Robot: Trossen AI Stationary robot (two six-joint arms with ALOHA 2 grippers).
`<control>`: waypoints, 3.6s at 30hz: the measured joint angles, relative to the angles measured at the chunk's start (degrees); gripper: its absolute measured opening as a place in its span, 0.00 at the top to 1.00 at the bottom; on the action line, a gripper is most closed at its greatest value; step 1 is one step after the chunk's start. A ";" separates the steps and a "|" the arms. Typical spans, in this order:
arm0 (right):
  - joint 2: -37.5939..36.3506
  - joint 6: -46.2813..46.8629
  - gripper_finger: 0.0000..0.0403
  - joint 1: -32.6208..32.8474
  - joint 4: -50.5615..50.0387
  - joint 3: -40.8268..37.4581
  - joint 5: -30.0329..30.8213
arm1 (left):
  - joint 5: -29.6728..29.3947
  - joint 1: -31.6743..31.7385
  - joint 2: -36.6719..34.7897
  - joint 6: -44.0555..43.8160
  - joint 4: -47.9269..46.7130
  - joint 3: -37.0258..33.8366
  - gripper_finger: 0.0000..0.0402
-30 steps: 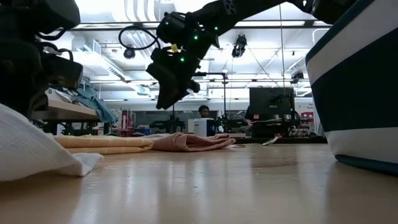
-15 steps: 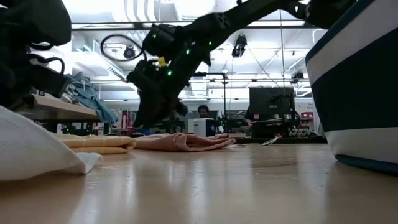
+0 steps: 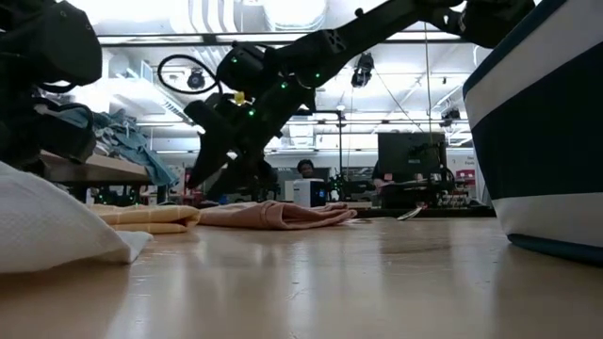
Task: Fold towel
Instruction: Fold the yellow towel, then stack the folded yellow towel on top of the folded brown towel
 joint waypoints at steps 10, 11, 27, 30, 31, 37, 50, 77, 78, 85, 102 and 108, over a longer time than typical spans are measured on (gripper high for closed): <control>2.71 3.67 0.39 1.61 3.46 0.28 3.67 | -1.40 -0.11 -0.52 4.20 0.09 0.37 1.00; 2.80 3.67 0.39 1.70 3.11 0.19 4.83 | -1.41 -0.11 -0.57 4.30 0.19 0.26 1.00; 5.05 4.41 0.39 3.62 6.98 0.20 5.36 | -3.68 -0.13 -0.56 10.97 5.18 -0.11 1.00; 5.29 5.43 0.40 3.95 10.33 0.20 2.82 | -3.78 -0.13 -0.56 11.05 5.18 -0.11 1.00; 5.43 6.12 0.41 3.95 11.42 0.20 1.67 | -3.78 -0.13 -0.56 11.05 5.18 -0.11 1.00; 5.66 6.18 0.49 3.93 15.04 0.20 0.46 | -3.93 -0.11 -0.54 10.90 5.33 -0.11 1.00; 5.66 0.57 0.97 3.93 13.83 0.98 2.28 | -5.49 -0.07 -0.24 8.96 5.75 2.57 1.00; 1.35 -9.23 1.00 -0.23 -9.01 13.49 8.33 | -18.80 -0.02 -0.48 5.62 -9.45 14.33 0.98; 1.35 -9.25 1.00 -0.30 -9.34 13.49 8.52 | -18.78 -0.02 -0.48 5.44 -9.13 14.28 0.99; 1.42 -9.34 1.00 -0.34 -9.48 13.44 8.61 | -14.06 -0.02 -0.54 4.26 -6.40 14.87 0.98; 1.15 -10.54 1.00 -0.48 -10.37 13.43 11.23 | -17.00 -0.09 -0.54 3.36 -6.44 14.89 0.78; -2.10 -11.14 1.00 -0.35 -13.17 13.40 10.96 | -23.21 -0.09 -0.56 4.11 -6.96 14.89 0.76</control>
